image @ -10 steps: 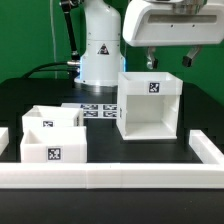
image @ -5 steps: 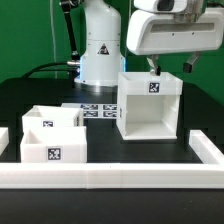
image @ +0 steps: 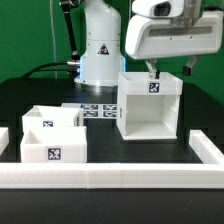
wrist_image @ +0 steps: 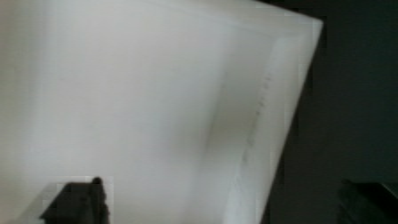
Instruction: Assemble drawer
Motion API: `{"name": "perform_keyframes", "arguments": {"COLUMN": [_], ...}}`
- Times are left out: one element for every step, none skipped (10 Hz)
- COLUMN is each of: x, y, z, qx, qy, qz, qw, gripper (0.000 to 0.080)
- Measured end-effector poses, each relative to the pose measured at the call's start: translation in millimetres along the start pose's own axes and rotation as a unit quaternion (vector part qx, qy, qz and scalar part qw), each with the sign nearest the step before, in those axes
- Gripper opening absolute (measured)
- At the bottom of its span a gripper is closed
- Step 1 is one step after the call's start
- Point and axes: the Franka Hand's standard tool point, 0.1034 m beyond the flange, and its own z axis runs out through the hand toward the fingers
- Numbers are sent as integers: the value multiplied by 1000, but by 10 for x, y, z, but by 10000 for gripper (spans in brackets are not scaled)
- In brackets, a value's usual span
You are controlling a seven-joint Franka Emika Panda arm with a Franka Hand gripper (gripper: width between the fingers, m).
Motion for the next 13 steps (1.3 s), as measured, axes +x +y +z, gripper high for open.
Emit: {"name": "perform_keyframes", "arguments": {"x": [-5,-15,-25,-30,-36,-35,-36,-36,-36,-29,-29,-29,-29], "y": [-18,-29,-34,-29,-25,-29,-25,-25,-25,-24,-24,-24,-24], "z": [54,109,132,141,154,154,154,155,156,151,151,151,151], "qx": [3,6,6,7,7,6,6,7,7,6,6,6,6], "qy": [4,3,0,-1,-2,-2,-2,-2,-2,-1,-1,-1,-1], "qz": [5,9,8,9,9,9,9,9,9,8,8,8,8], "qw": [1000,1000,1000,1000,1000,1000,1000,1000,1000,1000,1000,1000,1000], "gripper": [650,650,650,534,534,399,215,215,86,38,38,38,38]}}
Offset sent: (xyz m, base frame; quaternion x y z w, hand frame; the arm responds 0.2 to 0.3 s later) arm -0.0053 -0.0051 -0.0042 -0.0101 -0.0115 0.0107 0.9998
